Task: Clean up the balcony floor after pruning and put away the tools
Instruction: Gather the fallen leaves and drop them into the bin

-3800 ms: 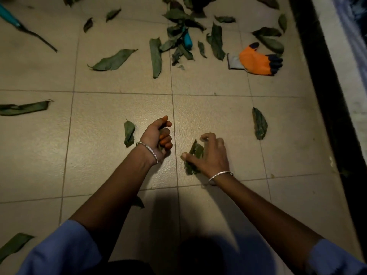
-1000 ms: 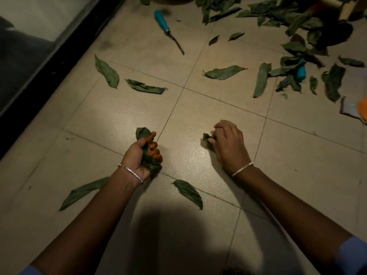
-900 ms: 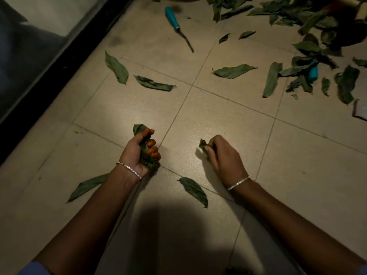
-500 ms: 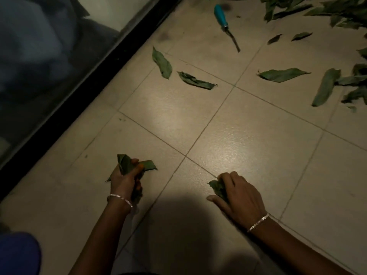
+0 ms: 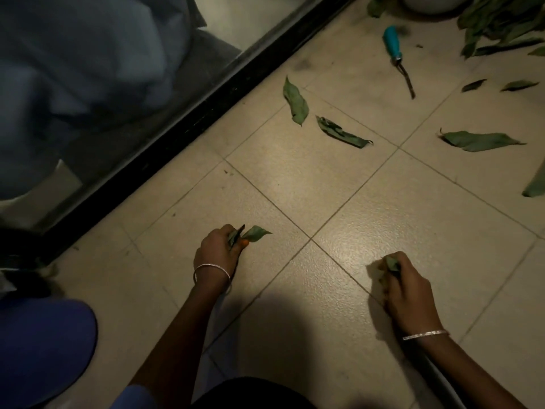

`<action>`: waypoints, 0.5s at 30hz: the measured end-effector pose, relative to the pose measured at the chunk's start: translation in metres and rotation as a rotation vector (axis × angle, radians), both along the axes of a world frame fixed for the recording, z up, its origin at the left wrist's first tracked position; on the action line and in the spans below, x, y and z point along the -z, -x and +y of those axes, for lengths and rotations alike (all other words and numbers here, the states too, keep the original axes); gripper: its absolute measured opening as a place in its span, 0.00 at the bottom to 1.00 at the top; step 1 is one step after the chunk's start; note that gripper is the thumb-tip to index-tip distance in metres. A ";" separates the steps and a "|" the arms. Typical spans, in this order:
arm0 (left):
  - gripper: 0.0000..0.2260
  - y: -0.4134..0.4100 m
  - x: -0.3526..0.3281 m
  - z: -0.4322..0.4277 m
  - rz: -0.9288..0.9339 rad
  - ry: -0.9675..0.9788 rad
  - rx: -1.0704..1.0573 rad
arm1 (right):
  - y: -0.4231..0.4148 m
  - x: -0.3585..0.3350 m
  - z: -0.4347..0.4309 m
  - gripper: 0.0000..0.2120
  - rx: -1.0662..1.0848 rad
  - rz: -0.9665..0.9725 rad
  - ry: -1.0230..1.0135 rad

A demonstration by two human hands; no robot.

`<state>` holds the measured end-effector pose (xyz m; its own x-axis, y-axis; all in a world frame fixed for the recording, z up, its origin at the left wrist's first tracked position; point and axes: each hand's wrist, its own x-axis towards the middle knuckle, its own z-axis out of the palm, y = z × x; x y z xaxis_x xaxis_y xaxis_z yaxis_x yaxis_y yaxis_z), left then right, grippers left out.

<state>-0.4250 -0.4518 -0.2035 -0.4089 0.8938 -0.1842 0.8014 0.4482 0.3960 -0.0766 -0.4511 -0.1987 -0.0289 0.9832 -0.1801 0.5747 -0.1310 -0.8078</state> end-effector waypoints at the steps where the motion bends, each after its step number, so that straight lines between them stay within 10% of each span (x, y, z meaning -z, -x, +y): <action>1: 0.11 0.000 -0.001 -0.001 -0.004 0.001 -0.018 | -0.001 -0.004 0.005 0.11 0.034 0.054 0.039; 7: 0.07 0.005 -0.050 0.007 -0.527 -0.190 -0.368 | -0.002 -0.048 0.030 0.12 0.172 0.364 0.253; 15: 0.03 0.029 -0.155 -0.024 -1.087 -0.464 -0.705 | 0.080 -0.207 0.078 0.17 -0.408 0.047 0.130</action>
<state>-0.4535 -0.4757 -0.0486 -0.6408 0.6260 -0.4444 -0.3445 0.2829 0.8952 -0.1570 -0.3728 0.0085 -0.4216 0.8588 -0.2912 0.5637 -0.0034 -0.8260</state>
